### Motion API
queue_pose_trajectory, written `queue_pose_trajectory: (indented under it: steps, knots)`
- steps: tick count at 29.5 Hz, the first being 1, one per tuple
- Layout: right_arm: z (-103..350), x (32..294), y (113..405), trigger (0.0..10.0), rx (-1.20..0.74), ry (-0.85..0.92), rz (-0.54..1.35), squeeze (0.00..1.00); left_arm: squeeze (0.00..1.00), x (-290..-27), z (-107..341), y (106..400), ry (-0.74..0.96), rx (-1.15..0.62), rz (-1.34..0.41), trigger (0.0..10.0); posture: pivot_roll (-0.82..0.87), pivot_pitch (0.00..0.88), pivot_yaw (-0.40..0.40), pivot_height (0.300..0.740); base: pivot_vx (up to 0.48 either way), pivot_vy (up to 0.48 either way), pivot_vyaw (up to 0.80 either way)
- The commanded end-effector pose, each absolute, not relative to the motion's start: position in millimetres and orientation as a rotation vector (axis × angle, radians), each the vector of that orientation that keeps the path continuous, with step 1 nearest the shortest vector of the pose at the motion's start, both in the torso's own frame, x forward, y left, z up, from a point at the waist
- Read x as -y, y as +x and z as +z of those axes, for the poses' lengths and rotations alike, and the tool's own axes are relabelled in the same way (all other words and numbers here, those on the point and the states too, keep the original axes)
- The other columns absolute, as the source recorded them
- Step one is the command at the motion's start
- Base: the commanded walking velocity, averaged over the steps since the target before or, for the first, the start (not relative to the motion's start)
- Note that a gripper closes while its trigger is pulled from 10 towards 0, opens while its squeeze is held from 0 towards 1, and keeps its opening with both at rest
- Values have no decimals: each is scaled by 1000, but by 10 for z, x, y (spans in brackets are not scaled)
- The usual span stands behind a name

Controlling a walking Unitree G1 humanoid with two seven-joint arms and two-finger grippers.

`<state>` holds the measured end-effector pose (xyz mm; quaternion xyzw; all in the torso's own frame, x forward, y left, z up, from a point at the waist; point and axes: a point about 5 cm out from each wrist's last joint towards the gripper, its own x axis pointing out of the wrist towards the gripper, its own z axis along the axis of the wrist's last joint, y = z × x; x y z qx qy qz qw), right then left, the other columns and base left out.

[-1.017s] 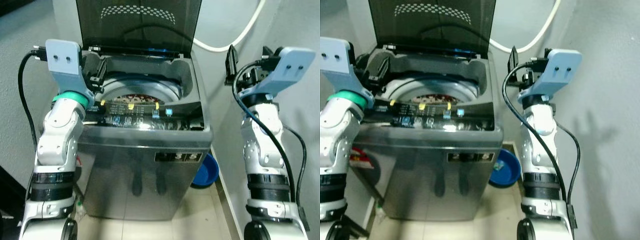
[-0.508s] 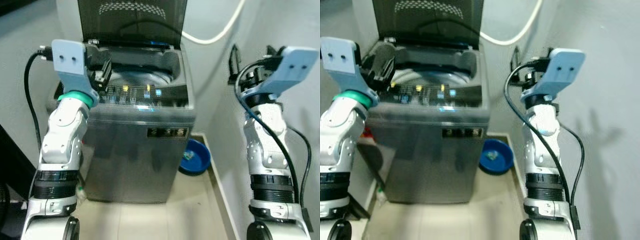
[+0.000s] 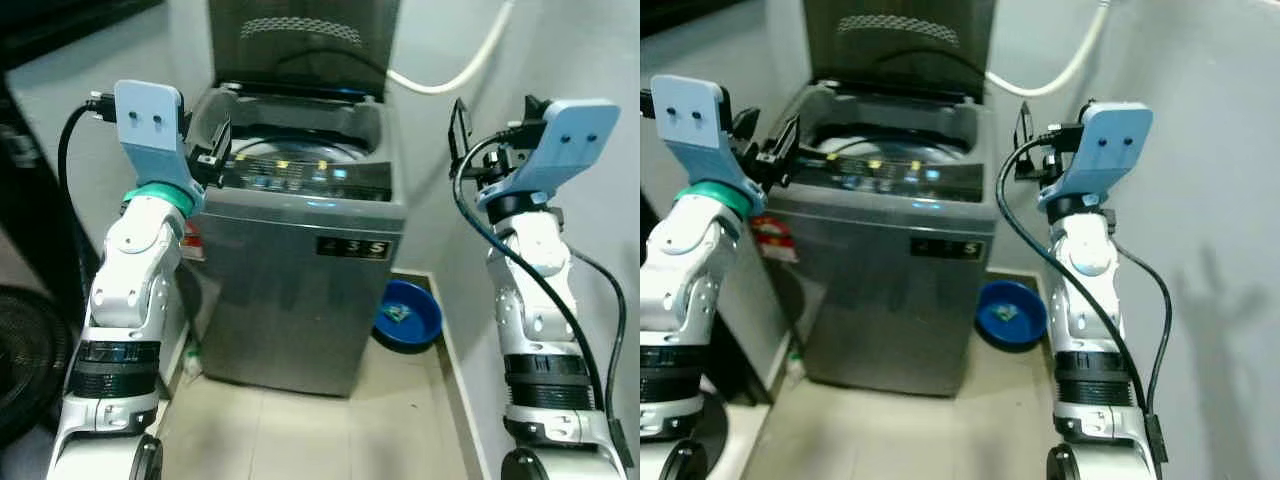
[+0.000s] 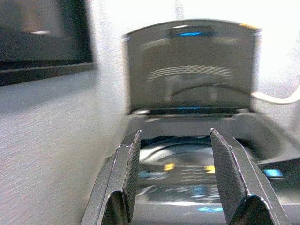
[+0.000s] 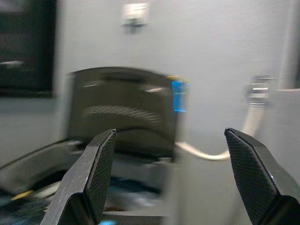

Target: Clothes washing

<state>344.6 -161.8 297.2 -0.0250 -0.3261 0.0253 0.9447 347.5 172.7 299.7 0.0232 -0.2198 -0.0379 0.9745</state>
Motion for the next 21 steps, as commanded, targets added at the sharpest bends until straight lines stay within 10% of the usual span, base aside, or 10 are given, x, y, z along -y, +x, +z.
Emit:
queue_pose_trajectory:
  steps: [1, 21]
  knots:
    - [2938, 1623, 3450, 10000, 651, -44, 53, 0, 0, -1701, 2969, 3477, 54, 437, -88, 10000, 37, 0, 13, 740, 0, 0, 800]
    - [2885, 1618, 3450, 10000, 635, -42, 70, 0, 0, -1635, 2881, 3469, 63, 411, -121, 10000, 41, 0, 18, 740, 0, 0, 800]
